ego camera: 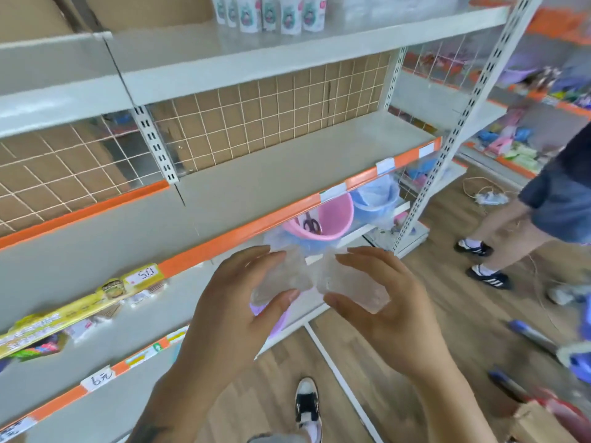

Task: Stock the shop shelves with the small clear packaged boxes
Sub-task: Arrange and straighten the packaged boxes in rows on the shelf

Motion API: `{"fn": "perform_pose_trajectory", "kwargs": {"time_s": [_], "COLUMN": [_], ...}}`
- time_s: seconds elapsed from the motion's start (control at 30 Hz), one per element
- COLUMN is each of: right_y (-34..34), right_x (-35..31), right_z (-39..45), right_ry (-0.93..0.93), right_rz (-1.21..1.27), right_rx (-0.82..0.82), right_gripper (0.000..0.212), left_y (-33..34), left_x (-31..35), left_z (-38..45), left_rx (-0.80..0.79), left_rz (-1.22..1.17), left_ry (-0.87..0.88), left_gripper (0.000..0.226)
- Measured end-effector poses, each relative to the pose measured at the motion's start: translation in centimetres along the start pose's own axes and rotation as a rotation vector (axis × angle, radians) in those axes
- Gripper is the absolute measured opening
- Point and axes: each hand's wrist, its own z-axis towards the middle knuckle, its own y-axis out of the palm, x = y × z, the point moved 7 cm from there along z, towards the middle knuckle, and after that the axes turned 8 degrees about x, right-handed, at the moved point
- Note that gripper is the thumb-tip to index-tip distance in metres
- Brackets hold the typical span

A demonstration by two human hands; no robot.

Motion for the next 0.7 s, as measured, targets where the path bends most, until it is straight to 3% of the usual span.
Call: {"fn": "perform_pose_trajectory", "kwargs": {"time_s": [0.37,0.7], "right_y": [-7.0,-11.2], "right_x": [1.9,3.3], "right_z": [16.4,29.6], "right_ry": [-0.137,-0.220], "right_rz": [-0.117,-0.144], "right_rx": [0.092,0.142], "right_gripper": [0.048,0.048], "left_y": [5.7,7.8], "left_x": [4.5,10.1], "left_z": [17.9,32.0], "left_rx": [0.095,0.173], "left_rz": [-0.063,0.023], "left_ry": [0.166,0.319], "left_gripper": [0.045,0.045]}}
